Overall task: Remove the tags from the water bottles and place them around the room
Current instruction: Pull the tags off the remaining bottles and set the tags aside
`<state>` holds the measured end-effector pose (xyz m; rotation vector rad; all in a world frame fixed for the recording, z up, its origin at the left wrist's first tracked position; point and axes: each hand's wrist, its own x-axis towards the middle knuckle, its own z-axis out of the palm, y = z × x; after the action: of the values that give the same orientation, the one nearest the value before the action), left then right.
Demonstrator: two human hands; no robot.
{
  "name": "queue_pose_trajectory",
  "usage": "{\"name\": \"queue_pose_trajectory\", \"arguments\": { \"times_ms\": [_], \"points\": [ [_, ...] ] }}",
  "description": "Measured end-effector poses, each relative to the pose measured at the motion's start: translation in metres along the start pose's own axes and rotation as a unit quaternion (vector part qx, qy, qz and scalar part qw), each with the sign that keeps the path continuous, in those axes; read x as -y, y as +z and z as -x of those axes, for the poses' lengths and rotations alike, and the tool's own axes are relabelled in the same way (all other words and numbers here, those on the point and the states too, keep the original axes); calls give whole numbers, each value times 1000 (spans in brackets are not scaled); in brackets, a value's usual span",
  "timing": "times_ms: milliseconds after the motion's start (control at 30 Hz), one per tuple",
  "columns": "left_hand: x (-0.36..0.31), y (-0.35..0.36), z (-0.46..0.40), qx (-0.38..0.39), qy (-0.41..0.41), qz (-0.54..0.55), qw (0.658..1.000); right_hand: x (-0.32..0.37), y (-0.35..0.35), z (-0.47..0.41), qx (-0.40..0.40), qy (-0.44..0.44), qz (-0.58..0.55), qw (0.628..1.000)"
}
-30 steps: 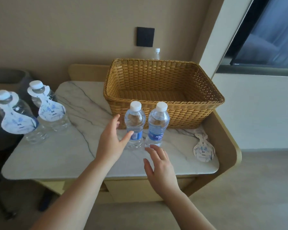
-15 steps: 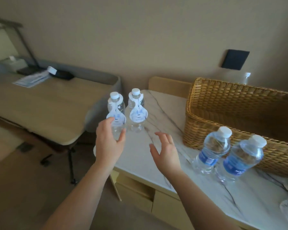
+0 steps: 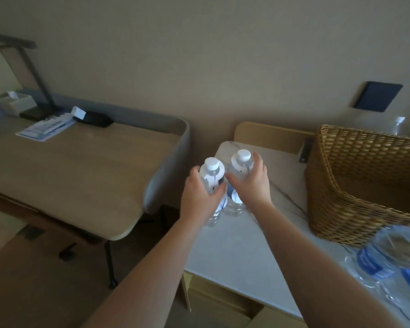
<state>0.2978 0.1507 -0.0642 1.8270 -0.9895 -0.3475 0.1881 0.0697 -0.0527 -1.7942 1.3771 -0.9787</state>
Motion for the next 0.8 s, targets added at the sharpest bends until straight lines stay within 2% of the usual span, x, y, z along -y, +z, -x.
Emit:
{"name": "queue_pose_trajectory", "arguments": {
  "times_ms": [133, 267, 500, 800],
  "points": [
    [7, 1, -6, 0, 20, 8, 1000, -10, 4, -4, -34, -13, 36, 999],
    [4, 5, -8, 10, 32, 8, 999, -17, -10, 2, -69, -6, 15, 997],
    [-15, 38, 4, 61, 66, 23, 996, -35, -51, 29, -117, 0, 11, 993],
    [-44, 77, 29, 130, 74, 35, 988, -55, -105, 68, -149, 31, 67, 986]
  ]
}}
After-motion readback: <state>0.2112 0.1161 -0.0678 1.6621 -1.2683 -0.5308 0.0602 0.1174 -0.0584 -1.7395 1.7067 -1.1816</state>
